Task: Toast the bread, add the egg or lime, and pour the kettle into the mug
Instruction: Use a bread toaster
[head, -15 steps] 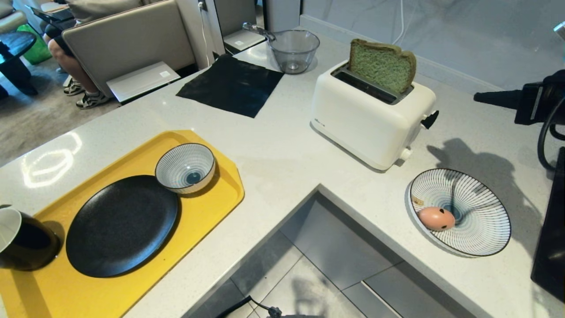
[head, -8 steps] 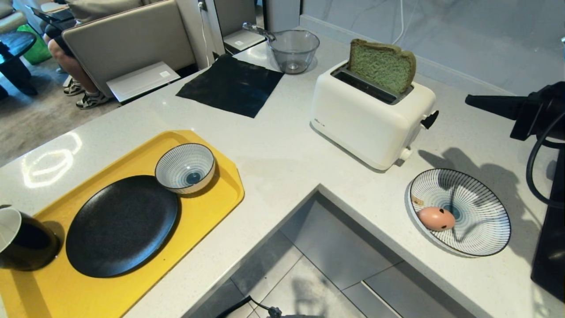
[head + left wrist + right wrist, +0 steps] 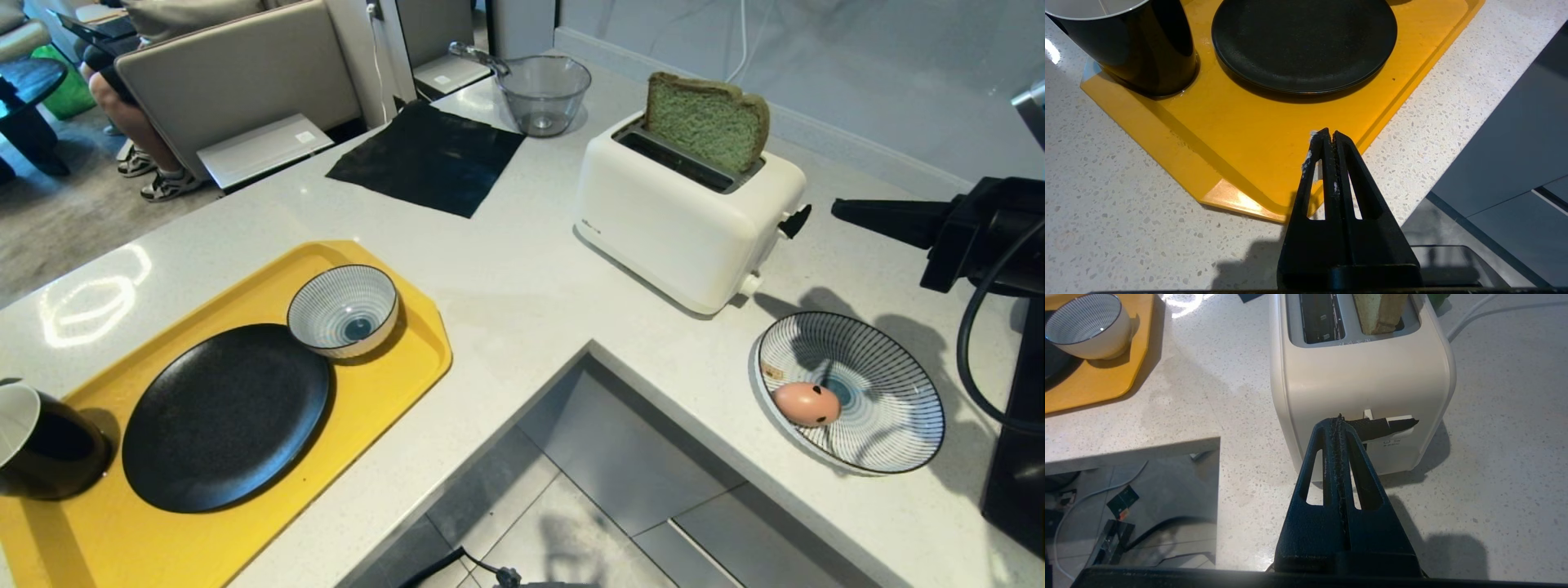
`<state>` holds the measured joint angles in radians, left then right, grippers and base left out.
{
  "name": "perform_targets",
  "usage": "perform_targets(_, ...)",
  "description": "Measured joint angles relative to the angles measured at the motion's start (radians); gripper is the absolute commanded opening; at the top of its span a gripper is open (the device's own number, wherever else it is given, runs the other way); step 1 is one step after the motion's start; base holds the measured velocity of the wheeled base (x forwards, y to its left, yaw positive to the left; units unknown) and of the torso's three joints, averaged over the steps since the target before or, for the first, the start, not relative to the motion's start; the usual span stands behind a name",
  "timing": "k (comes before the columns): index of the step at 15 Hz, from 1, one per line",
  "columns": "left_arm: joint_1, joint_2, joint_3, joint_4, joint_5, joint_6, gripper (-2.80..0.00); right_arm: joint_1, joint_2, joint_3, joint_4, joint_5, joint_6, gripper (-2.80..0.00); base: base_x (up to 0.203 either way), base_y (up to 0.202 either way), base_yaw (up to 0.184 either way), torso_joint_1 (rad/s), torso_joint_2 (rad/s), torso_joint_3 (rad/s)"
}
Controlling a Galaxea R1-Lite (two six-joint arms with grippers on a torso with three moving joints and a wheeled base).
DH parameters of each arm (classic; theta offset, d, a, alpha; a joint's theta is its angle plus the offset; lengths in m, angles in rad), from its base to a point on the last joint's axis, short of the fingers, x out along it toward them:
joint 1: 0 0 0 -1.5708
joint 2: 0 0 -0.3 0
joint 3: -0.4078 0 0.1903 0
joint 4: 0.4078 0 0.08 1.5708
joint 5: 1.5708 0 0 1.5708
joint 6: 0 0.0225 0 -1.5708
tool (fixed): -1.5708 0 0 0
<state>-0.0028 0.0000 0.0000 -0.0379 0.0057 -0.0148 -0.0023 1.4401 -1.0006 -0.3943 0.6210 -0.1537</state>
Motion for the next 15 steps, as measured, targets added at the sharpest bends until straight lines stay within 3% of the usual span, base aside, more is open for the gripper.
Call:
perform_targets(7,0.0,0.0,0.0,0.0,0.0,0.0,-2.8,0.004,0.081,-0.01,-0.09,-0.043,-0.024,-2.8,0.0,0.0,0.0,0.0,0.0,0.0)
perform_targets(15,0.0,0.0,0.0,0.0,0.0,0.0,-2.8,0.006,0.143,-0.057,-0.092,-0.043,-0.025,-2.8,0.0,0.0,0.0,0.0,0.0,0.0)
